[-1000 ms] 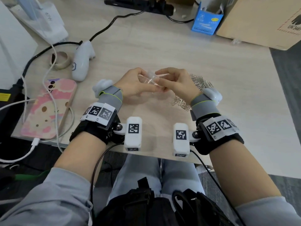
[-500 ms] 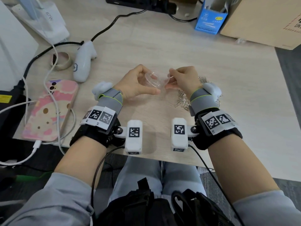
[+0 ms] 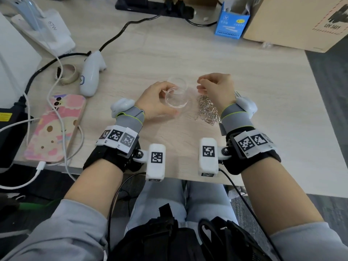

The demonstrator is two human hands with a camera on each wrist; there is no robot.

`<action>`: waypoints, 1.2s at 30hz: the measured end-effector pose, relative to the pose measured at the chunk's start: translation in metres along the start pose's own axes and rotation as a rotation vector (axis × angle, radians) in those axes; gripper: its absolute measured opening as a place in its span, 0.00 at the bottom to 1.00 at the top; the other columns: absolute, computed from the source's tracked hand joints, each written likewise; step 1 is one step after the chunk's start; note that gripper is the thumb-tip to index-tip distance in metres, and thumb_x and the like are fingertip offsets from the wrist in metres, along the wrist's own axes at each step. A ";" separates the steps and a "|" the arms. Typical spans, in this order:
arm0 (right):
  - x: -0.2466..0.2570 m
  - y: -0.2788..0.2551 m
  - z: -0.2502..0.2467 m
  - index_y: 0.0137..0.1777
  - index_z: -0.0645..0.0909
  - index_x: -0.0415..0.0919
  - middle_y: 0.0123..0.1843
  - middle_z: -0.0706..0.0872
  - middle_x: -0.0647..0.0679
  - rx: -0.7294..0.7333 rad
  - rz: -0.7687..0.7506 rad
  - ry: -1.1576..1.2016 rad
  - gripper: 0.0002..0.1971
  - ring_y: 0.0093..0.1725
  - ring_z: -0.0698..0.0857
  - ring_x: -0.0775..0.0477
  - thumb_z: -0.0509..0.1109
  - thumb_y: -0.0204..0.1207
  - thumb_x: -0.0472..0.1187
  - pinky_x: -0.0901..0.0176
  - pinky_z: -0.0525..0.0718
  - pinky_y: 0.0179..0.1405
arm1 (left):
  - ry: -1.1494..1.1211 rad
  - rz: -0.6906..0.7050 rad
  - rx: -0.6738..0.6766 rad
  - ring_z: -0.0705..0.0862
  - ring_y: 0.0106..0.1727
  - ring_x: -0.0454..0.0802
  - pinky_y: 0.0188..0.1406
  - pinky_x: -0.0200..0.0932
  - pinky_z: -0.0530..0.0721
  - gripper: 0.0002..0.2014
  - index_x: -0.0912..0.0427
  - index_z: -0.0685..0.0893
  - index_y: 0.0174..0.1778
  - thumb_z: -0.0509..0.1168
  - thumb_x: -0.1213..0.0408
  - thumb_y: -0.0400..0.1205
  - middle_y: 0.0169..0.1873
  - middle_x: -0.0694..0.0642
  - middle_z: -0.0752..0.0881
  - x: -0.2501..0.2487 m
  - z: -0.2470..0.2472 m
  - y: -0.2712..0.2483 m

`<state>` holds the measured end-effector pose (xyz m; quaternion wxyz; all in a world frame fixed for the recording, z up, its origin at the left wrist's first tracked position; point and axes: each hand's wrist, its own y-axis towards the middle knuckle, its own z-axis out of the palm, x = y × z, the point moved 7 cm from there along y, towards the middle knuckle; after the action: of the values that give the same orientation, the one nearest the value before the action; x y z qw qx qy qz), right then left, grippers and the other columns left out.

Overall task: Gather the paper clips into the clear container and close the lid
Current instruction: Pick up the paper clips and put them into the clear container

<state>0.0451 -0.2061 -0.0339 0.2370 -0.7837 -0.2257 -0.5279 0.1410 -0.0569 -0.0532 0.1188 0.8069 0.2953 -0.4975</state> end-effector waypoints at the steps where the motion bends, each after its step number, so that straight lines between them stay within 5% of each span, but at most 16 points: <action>1: 0.000 -0.002 -0.007 0.30 0.83 0.47 0.30 0.85 0.49 -0.016 -0.008 0.007 0.12 0.38 0.89 0.43 0.65 0.69 0.32 0.44 0.89 0.53 | 0.016 -0.004 -0.007 0.78 0.51 0.49 0.50 0.34 0.76 0.36 0.44 0.79 0.54 0.71 0.47 0.45 0.55 0.54 0.81 -0.002 0.002 -0.001; 7: -0.008 -0.012 -0.043 0.29 0.83 0.50 0.33 0.87 0.45 -0.087 -0.012 -0.007 0.10 0.37 0.87 0.45 0.67 0.67 0.35 0.52 0.86 0.45 | 0.141 -0.044 -0.103 0.66 0.60 0.49 0.66 0.38 0.68 0.52 0.47 0.70 0.69 0.67 0.35 0.44 0.61 0.51 0.71 -0.015 0.006 -0.009; 11: -0.017 -0.019 -0.069 0.41 0.88 0.44 0.37 0.87 0.46 -0.147 -0.016 -0.034 0.07 0.37 0.84 0.52 0.69 0.68 0.36 0.70 0.79 0.39 | 0.189 0.037 -0.193 0.66 0.66 0.57 0.72 0.53 0.69 0.49 0.45 0.73 0.67 0.66 0.32 0.47 0.66 0.53 0.71 -0.040 0.008 -0.009; 15: -0.030 -0.023 -0.093 0.52 0.88 0.36 0.40 0.85 0.46 -0.217 -0.032 -0.054 0.12 0.32 0.79 0.61 0.67 0.71 0.33 0.86 0.71 0.26 | 0.232 0.162 -0.172 0.70 0.64 0.57 0.67 0.49 0.71 0.40 0.51 0.79 0.63 0.68 0.37 0.54 0.63 0.55 0.78 -0.067 0.025 -0.001; 18: -0.043 -0.026 -0.105 0.56 0.86 0.36 0.48 0.88 0.41 -0.202 -0.019 -0.083 0.14 0.44 0.83 0.53 0.67 0.72 0.33 0.73 0.80 0.45 | 0.224 0.207 -0.003 0.77 0.59 0.52 0.57 0.43 0.79 0.30 0.56 0.81 0.62 0.78 0.54 0.64 0.62 0.58 0.81 -0.082 0.060 0.008; 20: -0.053 -0.028 -0.105 0.58 0.85 0.36 0.52 0.89 0.38 -0.150 -0.007 -0.113 0.14 0.49 0.85 0.46 0.68 0.73 0.36 0.56 0.83 0.58 | 0.308 0.228 0.135 0.78 0.63 0.54 0.58 0.40 0.76 0.33 0.56 0.81 0.63 0.76 0.48 0.63 0.65 0.59 0.80 -0.086 0.089 0.014; 22: -0.063 -0.029 -0.102 0.59 0.85 0.36 0.54 0.89 0.37 -0.103 0.017 -0.094 0.15 0.53 0.86 0.44 0.69 0.73 0.37 0.48 0.83 0.63 | 0.475 0.213 0.179 0.70 0.72 0.58 0.69 0.50 0.70 0.39 0.50 0.78 0.66 0.72 0.38 0.59 0.71 0.55 0.75 -0.085 0.108 0.019; 26: -0.079 -0.030 -0.105 0.57 0.85 0.35 0.50 0.87 0.41 -0.090 0.074 0.145 0.13 0.51 0.84 0.48 0.69 0.73 0.34 0.50 0.81 0.65 | 0.655 0.096 0.122 0.60 0.75 0.58 0.70 0.55 0.63 0.39 0.45 0.71 0.71 0.74 0.41 0.64 0.76 0.50 0.66 -0.075 0.122 0.028; 30: -0.087 -0.031 -0.103 0.55 0.84 0.32 0.49 0.86 0.39 -0.050 0.100 0.383 0.12 0.51 0.83 0.46 0.64 0.75 0.28 0.61 0.81 0.58 | 0.639 0.108 0.080 0.65 0.71 0.58 0.65 0.53 0.67 0.32 0.44 0.76 0.66 0.73 0.42 0.65 0.71 0.50 0.72 -0.071 0.122 0.035; 36: -0.083 -0.025 -0.097 0.49 0.81 0.33 0.50 0.85 0.41 0.052 0.142 0.698 0.13 0.54 0.84 0.45 0.55 0.79 0.25 0.65 0.80 0.61 | 0.489 0.183 0.010 0.78 0.61 0.58 0.54 0.45 0.72 0.13 0.51 0.87 0.52 0.73 0.58 0.72 0.57 0.54 0.84 -0.072 0.114 0.047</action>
<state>-0.0681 -0.2543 -0.0765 0.3557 -0.5635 -0.0893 -0.7403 0.0615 -0.1754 -0.0491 0.0843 0.9272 0.2387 -0.2761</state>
